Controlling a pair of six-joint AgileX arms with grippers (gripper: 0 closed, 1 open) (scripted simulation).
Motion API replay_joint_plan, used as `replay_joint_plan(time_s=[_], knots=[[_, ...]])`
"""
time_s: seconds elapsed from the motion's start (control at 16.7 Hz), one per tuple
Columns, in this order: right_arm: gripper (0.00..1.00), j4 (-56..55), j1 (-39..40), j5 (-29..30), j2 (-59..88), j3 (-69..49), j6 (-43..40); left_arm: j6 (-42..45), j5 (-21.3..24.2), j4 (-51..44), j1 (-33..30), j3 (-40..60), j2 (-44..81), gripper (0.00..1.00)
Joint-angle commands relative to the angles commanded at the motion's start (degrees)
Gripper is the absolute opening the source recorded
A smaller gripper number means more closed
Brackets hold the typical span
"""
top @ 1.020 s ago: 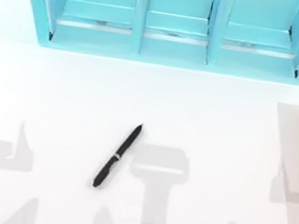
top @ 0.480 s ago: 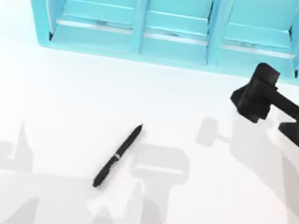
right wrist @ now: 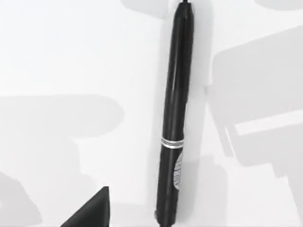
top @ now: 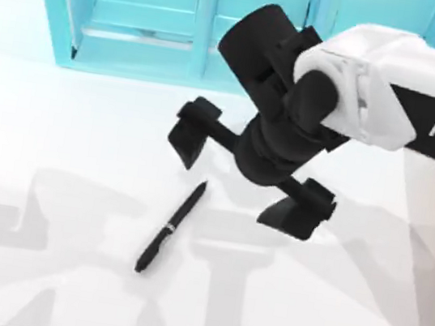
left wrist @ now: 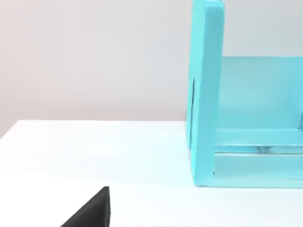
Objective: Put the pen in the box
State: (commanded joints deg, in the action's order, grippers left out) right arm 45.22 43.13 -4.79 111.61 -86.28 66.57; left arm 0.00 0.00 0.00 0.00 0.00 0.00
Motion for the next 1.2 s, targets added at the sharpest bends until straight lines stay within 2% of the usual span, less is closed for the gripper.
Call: replay_joint_plan(time_s=[0.24,0.66,1.2], knots=[[1.00,2.9,1.4,-0.8,9.0,-8.9,4.2,0.0,0.0,0.0,0.0,0.0,0.0,1.00],[1.00,2.8,1.3,-0.9,10.2,-9.7,4.6,0.0,0.0,0.0,0.0,0.0,0.0,1.00],[1.00,-10.9,2.8,-0.4,23.2,-9.0,6.1,0.0,0.0,0.0,0.0,0.0,0.0,1.00]])
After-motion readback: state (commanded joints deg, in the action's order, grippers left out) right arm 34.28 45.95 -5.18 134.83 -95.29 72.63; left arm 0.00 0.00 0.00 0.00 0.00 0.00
